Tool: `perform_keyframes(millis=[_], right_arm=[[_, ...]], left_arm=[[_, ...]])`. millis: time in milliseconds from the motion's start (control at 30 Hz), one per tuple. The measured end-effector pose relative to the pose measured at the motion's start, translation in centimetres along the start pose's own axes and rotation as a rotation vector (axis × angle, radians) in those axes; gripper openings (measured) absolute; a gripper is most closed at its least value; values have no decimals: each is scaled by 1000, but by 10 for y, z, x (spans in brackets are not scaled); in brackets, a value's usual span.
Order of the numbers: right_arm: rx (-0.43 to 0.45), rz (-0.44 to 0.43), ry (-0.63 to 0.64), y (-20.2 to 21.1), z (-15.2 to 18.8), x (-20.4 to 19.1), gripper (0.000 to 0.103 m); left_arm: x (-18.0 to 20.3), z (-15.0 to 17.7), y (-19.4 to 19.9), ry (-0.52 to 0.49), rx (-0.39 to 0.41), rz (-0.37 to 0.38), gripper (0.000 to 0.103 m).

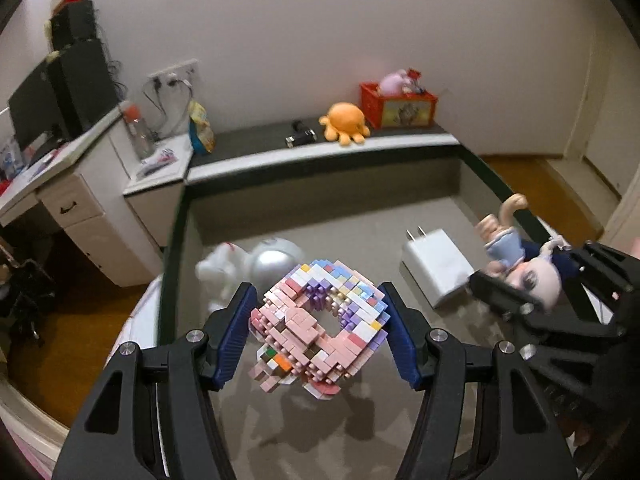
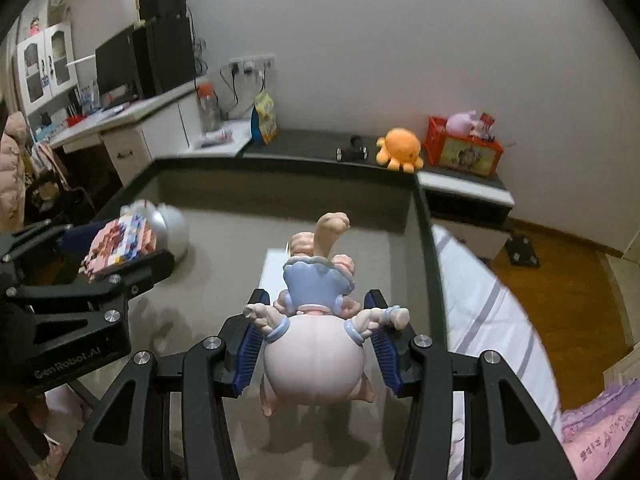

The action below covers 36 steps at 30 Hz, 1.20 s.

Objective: Organize rigid objects
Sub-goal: 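Lower the donut and pig doll into the pink box and open both tools, then withdraw both tools from the box toward the remaining toys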

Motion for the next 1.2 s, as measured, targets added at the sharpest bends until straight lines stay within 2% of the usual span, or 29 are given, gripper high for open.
perform_keyframes(millis=[100, 200, 267, 333, 467, 500, 533, 567, 633, 767, 867, 1000, 1100, 1200], right_arm=[[-12, 28, 9, 1, 4, 4, 51], [-98, 68, 33, -11, 10, 5, 51], [-105, 115, 64, -13, 11, 6, 51], [-114, 115, 62, -10, 12, 5, 51], [-100, 96, 42, -4, 11, 3, 53], [-86, 85, 40, 0, 10, 2, 54], [-61, 78, 40, 4, 8, 1, 62], [-27, 88, 44, 12, 5, 0, 73], [31, 91, 47, 33, -2, -2, 84], [133, 33, 32, 82, -9, -13, 84], [217, -15, 35, 124, -5, -23, 84], [353, -65, 40, 182, 18, -37, 85], [438, -50, 51, 211, 32, -40, 100], [511, -52, 48, 242, 56, -41, 103]], left_arm=[[10, 1, -11, -26, -49, -3, 63], [19, 6, -22, -51, -100, -2, 63], [21, 8, -24, -58, -113, -5, 63], [21, 9, -21, -59, -109, -14, 64], [8, 7, -9, -53, -88, -69, 84], [4, 7, -4, -44, -71, -84, 89], [0, 7, 5, -33, -45, -95, 89], [-4, 5, 12, -25, -23, -98, 90], [-14, 5, 34, 2, 24, -106, 95], [-18, 13, 87, 60, 140, -77, 98], [-18, 21, 136, 91, 249, -111, 101], [-10, 39, 193, 114, 384, -137, 103], [-1, 58, 232, 125, 474, -176, 103], [11, 82, 266, 132, 539, -172, 103]])
Point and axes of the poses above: each gripper's, at about its wrist camera, not at the fingertips, and y roughly against the way its jaws point, x to its right, z to its underside, the point moved 9 cm from there along -y, roughly the way its jaws point, and after that the axes turned 15 degrees about -y, right-handed, at the moved point
